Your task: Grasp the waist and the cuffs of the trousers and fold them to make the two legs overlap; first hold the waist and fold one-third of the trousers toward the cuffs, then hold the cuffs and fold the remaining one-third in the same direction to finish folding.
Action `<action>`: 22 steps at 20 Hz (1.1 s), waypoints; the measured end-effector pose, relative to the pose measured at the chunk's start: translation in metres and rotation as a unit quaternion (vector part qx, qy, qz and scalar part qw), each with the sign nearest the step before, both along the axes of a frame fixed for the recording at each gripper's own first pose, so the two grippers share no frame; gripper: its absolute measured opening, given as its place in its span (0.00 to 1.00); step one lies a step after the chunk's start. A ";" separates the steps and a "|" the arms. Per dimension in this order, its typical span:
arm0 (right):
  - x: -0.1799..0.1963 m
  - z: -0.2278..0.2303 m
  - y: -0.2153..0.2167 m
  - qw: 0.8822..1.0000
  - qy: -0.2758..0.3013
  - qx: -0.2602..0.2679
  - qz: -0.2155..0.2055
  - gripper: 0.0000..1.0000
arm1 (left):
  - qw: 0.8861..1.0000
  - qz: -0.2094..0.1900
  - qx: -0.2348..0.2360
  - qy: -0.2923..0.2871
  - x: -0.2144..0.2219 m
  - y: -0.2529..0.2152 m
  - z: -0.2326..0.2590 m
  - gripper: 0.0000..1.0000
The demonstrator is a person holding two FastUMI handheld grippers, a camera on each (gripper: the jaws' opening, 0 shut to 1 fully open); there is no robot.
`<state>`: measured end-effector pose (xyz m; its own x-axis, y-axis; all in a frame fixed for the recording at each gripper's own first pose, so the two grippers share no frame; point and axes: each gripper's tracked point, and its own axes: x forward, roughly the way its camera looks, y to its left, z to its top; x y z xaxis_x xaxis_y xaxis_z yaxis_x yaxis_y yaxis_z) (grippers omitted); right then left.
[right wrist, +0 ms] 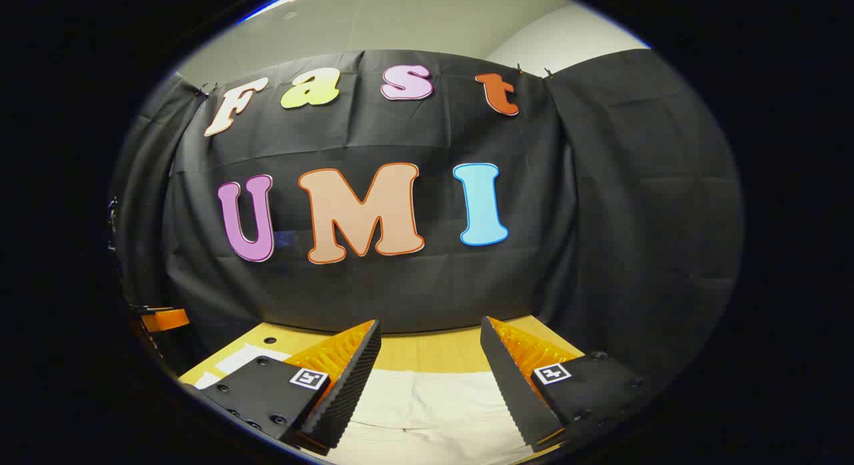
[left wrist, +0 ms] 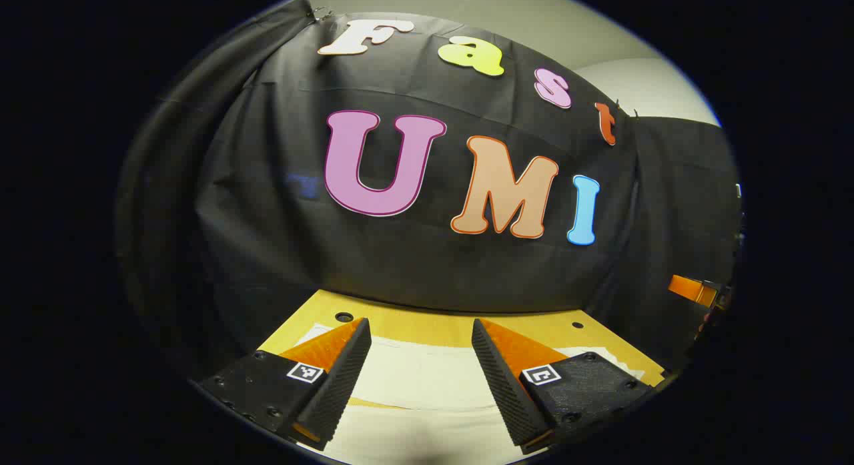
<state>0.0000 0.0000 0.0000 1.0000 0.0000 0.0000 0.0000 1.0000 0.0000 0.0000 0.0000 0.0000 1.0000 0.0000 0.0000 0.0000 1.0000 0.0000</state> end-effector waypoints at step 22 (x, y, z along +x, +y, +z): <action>-0.007 -0.021 0.022 0.999 0.023 -0.011 0.033 0.96 | 0.998 0.015 0.051 0.019 -0.027 0.017 -0.011 0.92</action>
